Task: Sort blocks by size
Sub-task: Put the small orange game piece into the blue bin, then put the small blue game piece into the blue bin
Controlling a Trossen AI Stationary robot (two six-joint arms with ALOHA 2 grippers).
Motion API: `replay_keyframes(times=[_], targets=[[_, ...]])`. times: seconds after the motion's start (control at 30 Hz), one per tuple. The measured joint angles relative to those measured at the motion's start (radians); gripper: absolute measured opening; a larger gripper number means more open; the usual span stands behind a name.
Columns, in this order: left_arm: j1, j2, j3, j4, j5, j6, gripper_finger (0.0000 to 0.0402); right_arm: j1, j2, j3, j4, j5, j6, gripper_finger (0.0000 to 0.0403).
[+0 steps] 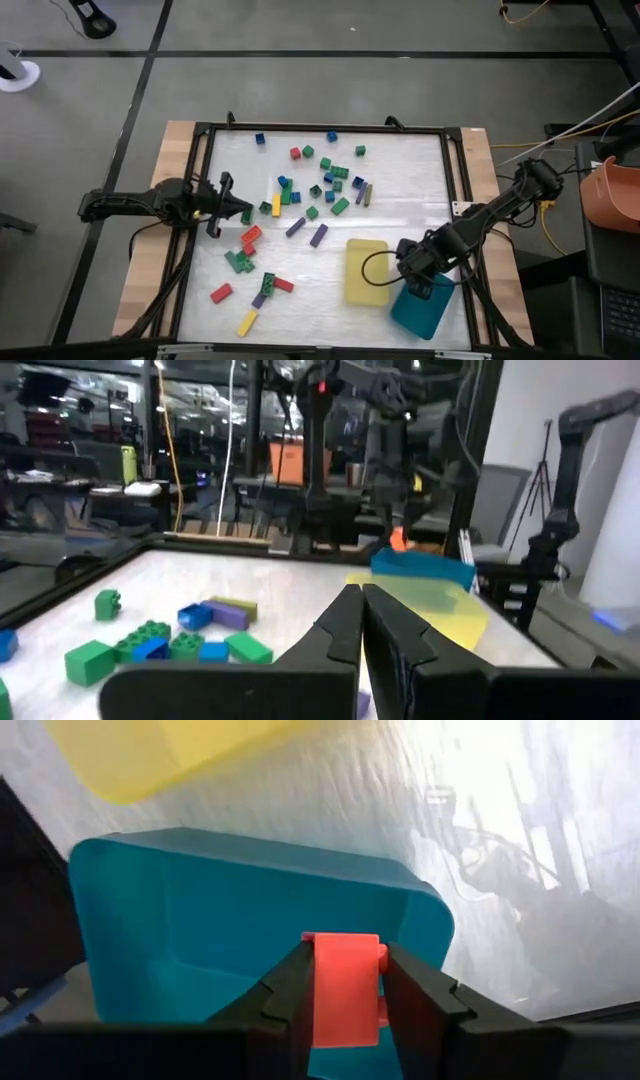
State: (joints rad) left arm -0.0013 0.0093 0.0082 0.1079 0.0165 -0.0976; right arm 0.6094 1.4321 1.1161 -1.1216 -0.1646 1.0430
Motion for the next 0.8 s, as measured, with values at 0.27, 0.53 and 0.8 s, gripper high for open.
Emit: replay_keyframes(times=[0.27,0.53,0.8], targets=[[0.000,0.012,0.000,0.015,-0.087,-0.078,0.0000,0.002,0.058,0.000,-0.003,-0.011,0.000,0.0115],[0.000,0.079,0.000,0.077,-0.089,-0.084,0.0000,-0.001,0.141,0.000,0.000,-0.011,-0.001,0.0184],[0.000,0.252,0.022,0.274,-0.098,0.001,0.0000,-0.002,0.134,0.000,-0.010,-0.101,-0.004,0.0217]])
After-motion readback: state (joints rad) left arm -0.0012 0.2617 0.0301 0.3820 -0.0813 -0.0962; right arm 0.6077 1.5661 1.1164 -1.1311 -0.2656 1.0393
